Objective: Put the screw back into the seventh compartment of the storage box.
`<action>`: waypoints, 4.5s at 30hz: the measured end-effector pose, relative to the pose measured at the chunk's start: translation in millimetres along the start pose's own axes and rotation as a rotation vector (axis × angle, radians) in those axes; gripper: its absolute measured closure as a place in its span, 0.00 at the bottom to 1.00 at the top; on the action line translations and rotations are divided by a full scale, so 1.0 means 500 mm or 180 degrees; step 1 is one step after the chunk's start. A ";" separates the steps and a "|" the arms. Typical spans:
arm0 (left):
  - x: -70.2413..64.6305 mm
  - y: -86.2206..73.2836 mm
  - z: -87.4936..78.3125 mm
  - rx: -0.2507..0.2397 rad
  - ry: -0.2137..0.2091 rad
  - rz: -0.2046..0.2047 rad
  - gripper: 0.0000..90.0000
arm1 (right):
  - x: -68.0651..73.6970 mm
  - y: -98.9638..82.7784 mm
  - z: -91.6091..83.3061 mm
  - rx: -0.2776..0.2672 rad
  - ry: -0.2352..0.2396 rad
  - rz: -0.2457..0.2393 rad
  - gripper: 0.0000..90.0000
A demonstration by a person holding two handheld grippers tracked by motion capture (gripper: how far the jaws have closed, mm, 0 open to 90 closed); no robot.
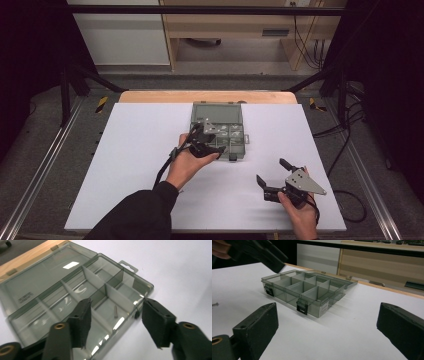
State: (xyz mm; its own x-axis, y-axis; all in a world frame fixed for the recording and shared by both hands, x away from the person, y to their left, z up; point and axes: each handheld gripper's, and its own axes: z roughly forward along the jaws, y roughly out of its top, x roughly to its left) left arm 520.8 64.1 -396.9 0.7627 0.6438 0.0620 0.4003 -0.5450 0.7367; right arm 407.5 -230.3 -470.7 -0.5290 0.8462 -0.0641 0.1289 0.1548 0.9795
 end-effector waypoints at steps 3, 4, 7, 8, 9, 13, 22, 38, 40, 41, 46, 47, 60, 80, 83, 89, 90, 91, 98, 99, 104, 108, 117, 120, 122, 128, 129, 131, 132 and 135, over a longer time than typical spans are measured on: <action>0.002 -0.027 -0.033 0.0094 0.0031 0.0036 0.35 | 0.002 0.000 0.002 0.0016 0.0003 -0.0017 0.04; 0.004 -0.036 -0.043 0.0148 0.0022 0.0029 0.33 | 0.002 0.000 0.002 0.0017 0.0005 -0.0023 0.04; 0.006 -0.062 -0.063 0.0282 -0.0025 0.0012 0.28 | 0.005 0.001 0.002 0.0026 -0.0002 -0.0041 0.04; 0.006 -0.071 -0.070 0.0334 -0.0039 0.0006 0.26 | 0.005 0.001 0.001 0.0033 -0.0004 -0.0047 0.04; 0.004 -0.082 -0.074 0.0363 -0.0030 -0.0003 0.26 | 0.006 0.001 0.001 0.0040 -0.0010 -0.0045 0.04; 0.002 -0.121 -0.091 0.0591 -0.0055 0.0006 0.21 | 0.005 0.001 0.000 0.0041 -0.0022 -0.0046 0.04; -0.003 -0.170 -0.105 0.0855 -0.0110 -0.0039 0.14 | 0.003 0.001 -0.001 0.0035 -0.0030 -0.0044 0.04; 0.013 -0.204 -0.102 0.1196 -0.0133 -0.0127 0.46 | 0.004 0.000 0.000 0.0047 -0.0026 -0.0034 0.04; 0.015 -0.205 -0.102 0.1211 -0.0149 -0.0148 0.53 | 0.004 0.000 0.000 0.0049 -0.0026 -0.0035 0.04; 0.016 -0.205 -0.101 0.1217 -0.0163 -0.0159 0.56 | 0.004 0.000 0.000 0.0048 -0.0029 -0.0038 0.04; 0.019 -0.210 -0.096 0.1281 -0.0229 -0.0177 0.68 | 0.004 0.000 0.001 0.0046 -0.0024 -0.0041 0.04; 0.019 -0.210 -0.095 0.1287 -0.0241 -0.0184 0.70 | 0.004 0.000 0.001 0.0046 -0.0025 -0.0041 0.04; 0.009 -0.211 -0.075 0.1392 -0.0284 -0.0122 0.86 | 0.005 -0.001 0.002 0.0053 -0.0012 -0.0050 0.04; 0.017 -0.195 -0.097 0.1117 -0.0267 -0.0167 0.98 | 0.005 -0.001 0.003 0.0068 -0.0010 -0.0057 0.04; 0.016 -0.184 -0.100 0.1036 -0.0259 -0.0156 0.98 | 0.006 -0.001 0.004 0.0076 -0.0008 -0.0052 0.04; 0.008 -0.162 -0.093 0.0893 -0.0256 -0.0139 0.98 | 0.006 -0.001 0.003 0.0064 -0.0010 -0.0046 0.04; 0.007 -0.158 -0.092 0.0864 -0.0256 -0.0139 0.98 | 0.006 -0.001 0.003 0.0063 -0.0010 -0.0047 0.04; 0.006 -0.153 -0.090 0.0834 -0.0254 -0.0140 0.98 | 0.006 -0.001 0.003 0.0063 -0.0009 -0.0046 0.04; -0.001 -0.103 -0.077 0.0599 -0.0178 -0.0118 0.98 | 0.005 -0.002 0.002 0.0067 -0.0013 -0.0039 0.04; -0.003 -0.098 -0.075 0.0580 -0.0174 -0.0118 0.97 | 0.005 -0.002 0.002 0.0064 -0.0015 -0.0033 0.04; -0.012 -0.067 -0.062 0.0509 -0.0177 -0.0088 0.97 | 0.004 -0.002 0.002 0.0054 -0.0013 -0.0029 0.04; -0.016 -0.051 -0.056 0.0482 -0.0190 -0.0072 0.97 | 0.003 -0.002 0.002 0.0044 -0.0011 -0.0023 0.04; -0.021 -0.024 -0.042 0.0419 -0.0196 -0.0100 0.98 | 0.002 -0.001 0.000 0.0034 -0.0014 -0.0019 0.04; -0.023 -0.012 -0.035 0.0412 -0.0206 -0.0094 0.98 | 0.002 -0.001 0.000 0.0031 -0.0013 -0.0018 0.04; -0.024 -0.003 -0.028 0.0424 -0.0209 -0.0065 0.97 | 0.002 0.000 -0.001 0.0022 -0.0011 -0.0009 0.04; -0.022 0.020 -0.006 0.0415 -0.0222 -0.0066 0.98 | 0.001 0.000 -0.002 0.0006 -0.0013 -0.0001 0.04; -0.021 0.022 -0.003 0.0413 -0.0222 -0.0068 0.98 | 0.001 0.000 -0.002 0.0004 -0.0010 0.0001 0.04; -0.020 0.026 0.005 0.0401 -0.0229 -0.0090 0.98 | 0.001 0.000 -0.002 0.0001 -0.0008 0.0001 0.04; -0.019 0.028 0.008 0.0411 -0.0225 -0.0081 0.97 | 0.000 0.000 -0.002 0.0000 -0.0009 0.0001 0.04; -0.017 0.034 0.020 0.0418 -0.0217 -0.0084 0.97 | 0.000 0.000 -0.003 0.0000 -0.0012 0.0008 0.04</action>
State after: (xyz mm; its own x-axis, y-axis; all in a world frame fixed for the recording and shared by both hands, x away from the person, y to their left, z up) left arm 526.3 44.0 -391.6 0.7820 0.6232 -0.0055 0.4802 -0.5969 0.6427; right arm 406.2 -231.2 -470.2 -0.5256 0.8484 -0.0624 0.1303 0.1528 0.9796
